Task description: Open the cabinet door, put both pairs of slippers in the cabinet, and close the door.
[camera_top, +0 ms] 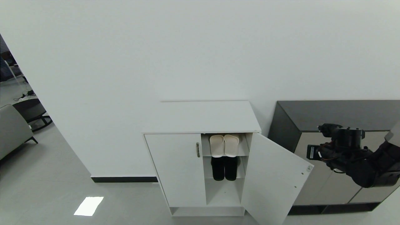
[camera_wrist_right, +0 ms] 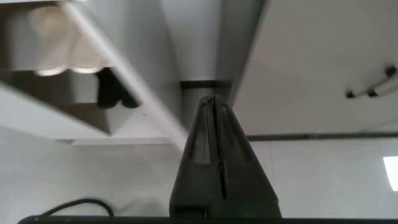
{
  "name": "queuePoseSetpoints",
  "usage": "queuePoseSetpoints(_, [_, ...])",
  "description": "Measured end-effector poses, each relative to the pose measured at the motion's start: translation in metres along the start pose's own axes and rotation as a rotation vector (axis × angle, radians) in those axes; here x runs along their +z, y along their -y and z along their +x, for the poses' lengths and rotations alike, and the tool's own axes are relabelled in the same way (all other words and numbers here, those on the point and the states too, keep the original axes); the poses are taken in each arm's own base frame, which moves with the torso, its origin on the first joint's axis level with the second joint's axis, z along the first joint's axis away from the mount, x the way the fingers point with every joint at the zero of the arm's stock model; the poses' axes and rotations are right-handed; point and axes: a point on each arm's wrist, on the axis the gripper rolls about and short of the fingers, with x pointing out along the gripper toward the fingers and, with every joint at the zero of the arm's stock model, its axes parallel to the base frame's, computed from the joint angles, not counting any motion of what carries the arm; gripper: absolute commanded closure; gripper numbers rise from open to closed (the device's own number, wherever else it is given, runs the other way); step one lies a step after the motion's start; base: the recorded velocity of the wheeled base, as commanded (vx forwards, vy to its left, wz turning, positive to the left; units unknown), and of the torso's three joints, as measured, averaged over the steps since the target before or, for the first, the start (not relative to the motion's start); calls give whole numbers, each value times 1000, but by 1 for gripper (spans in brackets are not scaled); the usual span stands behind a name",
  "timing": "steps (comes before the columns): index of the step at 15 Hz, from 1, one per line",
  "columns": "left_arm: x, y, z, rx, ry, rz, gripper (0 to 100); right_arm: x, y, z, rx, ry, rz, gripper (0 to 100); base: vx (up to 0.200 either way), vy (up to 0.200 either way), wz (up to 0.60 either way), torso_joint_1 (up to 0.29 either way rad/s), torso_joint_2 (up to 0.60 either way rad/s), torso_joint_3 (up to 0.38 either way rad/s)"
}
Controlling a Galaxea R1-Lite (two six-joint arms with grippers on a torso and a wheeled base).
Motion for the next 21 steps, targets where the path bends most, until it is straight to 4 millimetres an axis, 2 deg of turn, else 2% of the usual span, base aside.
queuePoseSetpoints(6, [0, 0, 0, 1, 0, 0, 100, -16, 10, 18, -23, -40, 9, 100, 0, 0, 0, 0, 0, 0])
queuePoseSetpoints(13, [0, 0, 0, 0, 0, 0, 100, -33, 0, 21, 0, -92, -30, 100, 0, 0, 0, 0, 0, 0])
queuePoseSetpoints(16, [0, 0, 0, 0, 0, 0, 100, -41, -13, 16, 33, -118, -60, 100, 0, 0, 0, 0, 0, 0])
queuePoseSetpoints(21, [0, 0, 0, 0, 0, -1, 100, -55, -66, -14, 178, -98, -124, 100, 0, 0, 0, 0, 0, 0])
